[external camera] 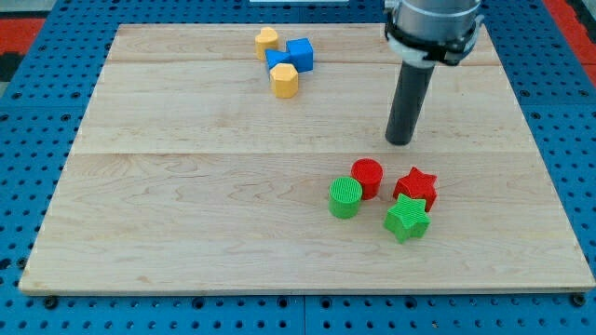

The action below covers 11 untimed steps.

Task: Move your arm to yellow hexagon

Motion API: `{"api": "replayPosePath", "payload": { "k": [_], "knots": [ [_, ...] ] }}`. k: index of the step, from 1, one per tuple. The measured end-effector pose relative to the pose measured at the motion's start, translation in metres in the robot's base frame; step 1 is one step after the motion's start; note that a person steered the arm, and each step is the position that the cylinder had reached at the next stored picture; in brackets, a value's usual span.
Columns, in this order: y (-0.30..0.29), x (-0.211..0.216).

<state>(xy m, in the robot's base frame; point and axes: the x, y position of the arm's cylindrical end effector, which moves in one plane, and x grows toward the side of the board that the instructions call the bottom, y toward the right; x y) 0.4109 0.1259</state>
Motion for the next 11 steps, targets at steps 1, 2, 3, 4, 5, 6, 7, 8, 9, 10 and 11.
{"api": "replayPosePath", "payload": {
  "k": [1,2,3,4,5,6,7,8,9,10,11],
  "knots": [
    [0.009,-0.052],
    [0.009,-0.091],
    [0.002,-0.125],
    [-0.021,-0.13],
    [-0.035,-0.112],
    [-0.067,-0.106],
    [-0.069,-0.102],
    [-0.07,-0.102],
    [-0.072,-0.102],
    [-0.081,-0.11],
    [-0.113,-0.114]
  ]
}}
